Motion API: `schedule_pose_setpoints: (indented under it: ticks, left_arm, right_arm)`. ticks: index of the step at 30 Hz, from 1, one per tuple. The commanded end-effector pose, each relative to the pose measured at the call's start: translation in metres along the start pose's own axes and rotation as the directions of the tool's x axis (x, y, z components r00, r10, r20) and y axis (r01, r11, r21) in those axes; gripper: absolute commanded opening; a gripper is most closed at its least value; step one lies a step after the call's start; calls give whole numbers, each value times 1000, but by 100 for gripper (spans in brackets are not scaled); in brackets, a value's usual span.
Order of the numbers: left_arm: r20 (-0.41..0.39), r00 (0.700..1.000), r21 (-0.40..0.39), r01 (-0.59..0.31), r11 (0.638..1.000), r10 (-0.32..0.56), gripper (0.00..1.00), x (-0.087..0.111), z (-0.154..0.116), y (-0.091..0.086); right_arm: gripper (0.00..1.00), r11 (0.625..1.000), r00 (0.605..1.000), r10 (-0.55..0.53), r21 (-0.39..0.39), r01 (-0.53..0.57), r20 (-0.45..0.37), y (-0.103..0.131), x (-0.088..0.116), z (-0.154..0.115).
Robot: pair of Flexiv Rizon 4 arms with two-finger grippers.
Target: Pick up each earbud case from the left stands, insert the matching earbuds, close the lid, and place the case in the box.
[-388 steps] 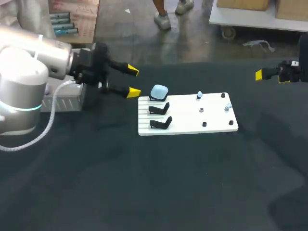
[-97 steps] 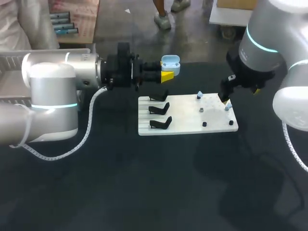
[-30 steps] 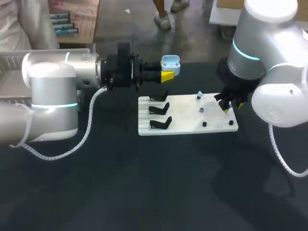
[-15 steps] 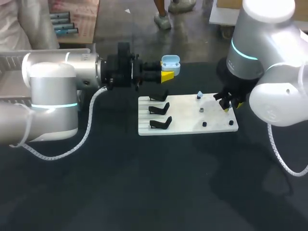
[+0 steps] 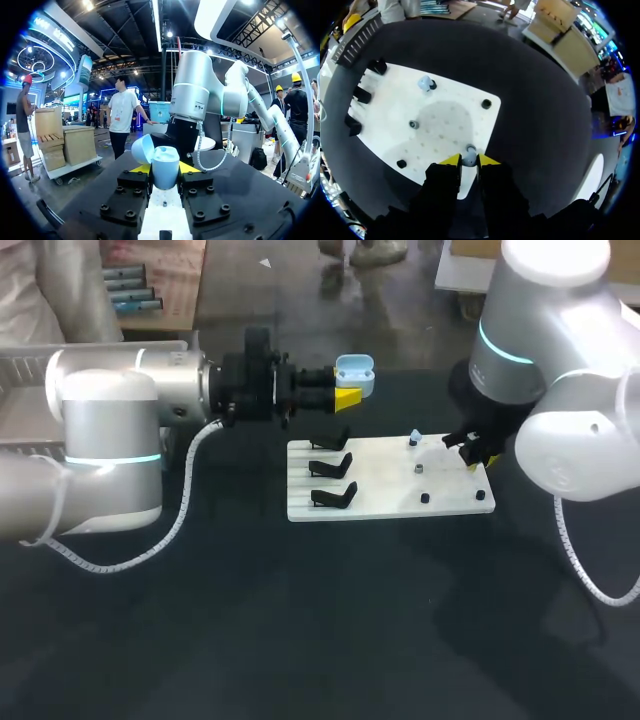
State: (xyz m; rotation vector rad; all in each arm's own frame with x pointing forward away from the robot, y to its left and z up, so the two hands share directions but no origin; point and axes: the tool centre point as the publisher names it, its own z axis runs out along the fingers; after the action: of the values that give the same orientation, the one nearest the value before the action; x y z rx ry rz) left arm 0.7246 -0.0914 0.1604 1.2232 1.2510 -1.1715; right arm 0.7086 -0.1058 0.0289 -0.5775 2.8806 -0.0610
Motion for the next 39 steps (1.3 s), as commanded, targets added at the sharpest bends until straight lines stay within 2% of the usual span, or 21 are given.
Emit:
schedule_pose_setpoints:
  ticks: [1, 7, 14, 25, 29, 38, 39]
  left_arm:
    - [2, 1000, 0, -1, 1000, 1, 0, 0, 0, 0]
    - [2, 1000, 0, -1, 1000, 1, 0, 0, 0, 0]
    - [2, 1000, 0, -1, 1000, 1, 0, 0, 0, 0]
    - [2, 1000, 0, -1, 1000, 1, 0, 0, 0, 0]
    - [2, 1000, 0, -1, 1000, 1, 0, 0, 0, 0]
    - [2, 1000, 0, -1, 1000, 1, 0, 0, 0, 0]
    - [2, 1000, 0, -1, 1000, 1, 0, 0, 0, 0]
  right_arm:
    - [0, 1000, 1000, -1, 1, 1, -6, 1, -3, 1]
    - [0, 1000, 1000, 2, 9, -2, -4, 0, -2, -8]
    - [0, 999, 1000, -9, 41, 9, -1, 3, 2, -45]
    - [0, 998, 997, -50, 29, 51, -56, 36, 7, -108]
    - [0, 998, 997, -53, 18, 54, -53, 47, 6, -127]
    - [0, 997, 995, -73, 1, 73, -61, 69, 1, -159]
    - [0, 997, 995, -77, 26, 79, -64, 70, 1, -162]
